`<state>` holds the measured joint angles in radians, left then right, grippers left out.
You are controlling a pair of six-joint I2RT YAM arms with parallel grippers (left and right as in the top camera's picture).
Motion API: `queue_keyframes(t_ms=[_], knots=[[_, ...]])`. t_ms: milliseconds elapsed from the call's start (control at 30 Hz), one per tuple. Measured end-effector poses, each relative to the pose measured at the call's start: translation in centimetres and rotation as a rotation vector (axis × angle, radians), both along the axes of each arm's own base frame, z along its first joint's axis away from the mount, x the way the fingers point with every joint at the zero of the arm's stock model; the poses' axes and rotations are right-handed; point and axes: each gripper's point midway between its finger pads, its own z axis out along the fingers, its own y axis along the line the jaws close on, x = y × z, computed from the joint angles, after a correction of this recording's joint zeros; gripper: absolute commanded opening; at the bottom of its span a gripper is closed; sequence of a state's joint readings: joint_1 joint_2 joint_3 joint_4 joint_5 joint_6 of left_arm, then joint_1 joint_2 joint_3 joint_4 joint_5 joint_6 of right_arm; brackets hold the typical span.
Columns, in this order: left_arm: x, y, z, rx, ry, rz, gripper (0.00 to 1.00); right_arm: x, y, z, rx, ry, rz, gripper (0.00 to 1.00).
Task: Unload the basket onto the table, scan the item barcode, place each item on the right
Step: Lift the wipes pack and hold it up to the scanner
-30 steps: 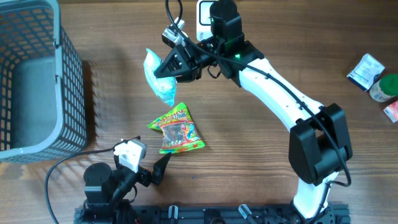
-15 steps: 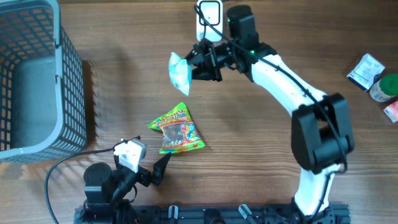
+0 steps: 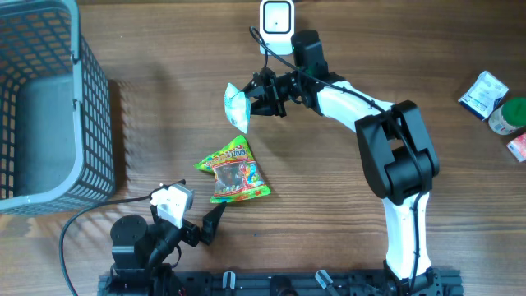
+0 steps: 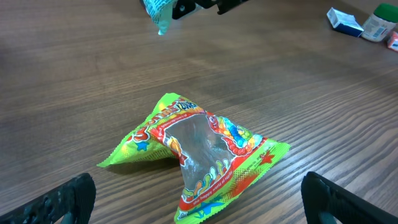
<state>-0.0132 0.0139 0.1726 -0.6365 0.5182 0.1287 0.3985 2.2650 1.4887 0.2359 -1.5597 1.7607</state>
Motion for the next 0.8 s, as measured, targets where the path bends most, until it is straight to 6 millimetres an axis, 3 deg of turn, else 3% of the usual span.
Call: queue_keyframes(t_ms=[100, 133, 167, 200, 267, 300, 333, 433, 500, 567, 600, 633, 733, 800], knots=[[0.0, 0.0, 0.0, 0.0, 0.0, 0.0, 1.0, 0.1, 0.2, 3.7, 0.102, -0.241, 0.002, 0.05], [0.0, 0.0, 0.0, 0.0, 0.0, 0.0, 1.0, -0.4, 0.3, 7.9, 0.183, -0.432, 0.003, 0.05], [0.0, 0.0, 0.0, 0.0, 0.0, 0.0, 1.0, -0.9, 0.4, 10.6, 0.246, -0.578, -0.001, 0.05], [0.0, 0.0, 0.0, 0.0, 0.0, 0.0, 1.0, -2.5, 0.4, 16.0, 0.38, -0.858, -0.025, 0.05], [0.0, 0.0, 0.0, 0.0, 0.0, 0.0, 1.0, -5.1, -0.3, 21.8, 0.546, -1.164, -0.067, 0.05], [0.0, 0.0, 0.0, 0.0, 0.0, 0.0, 1.0, -5.7, -0.7, 23.3, 0.577, -1.221, -0.086, 0.05], [0.0, 0.0, 0.0, 0.0, 0.0, 0.0, 1.0, -5.3, -0.6, 23.7, 0.584, -1.241, -0.11, 0.04], [0.0, 0.0, 0.0, 0.0, 0.001, 0.0, 1.0, -1.6, 0.9, 21.5, 0.496, -1.189, -0.226, 0.05], [0.0, 0.0, 0.0, 0.0, 0.0, 0.0, 1.0, 2.4, 2.0, 18.0, 0.326, -1.147, -0.355, 0.05], [0.0, 0.0, 0.0, 0.0, 0.0, 0.0, 1.0, 6.3, 2.1, 13.4, 0.055, -1.155, -0.471, 0.05], [0.0, 0.0, 0.0, 0.0, 0.0, 0.0, 1.0, 8.2, 1.4, 11.3, -0.103, -1.208, -0.524, 0.05], [0.0, 0.0, 0.0, 0.0, 0.0, 0.0, 1.0, 9.4, 0.8, 10.5, -0.195, -1.252, -0.55, 0.05], [0.0, 0.0, 0.0, 0.0, 0.0, 0.0, 1.0, 14.7, -2.8, 10.7, -0.538, -1.502, -0.703, 0.05], [0.0, 0.0, 0.0, 0.0, 0.0, 0.0, 1.0, 16.5, -5.1, 10.8, -0.707, -1.595, -0.759, 0.05]])
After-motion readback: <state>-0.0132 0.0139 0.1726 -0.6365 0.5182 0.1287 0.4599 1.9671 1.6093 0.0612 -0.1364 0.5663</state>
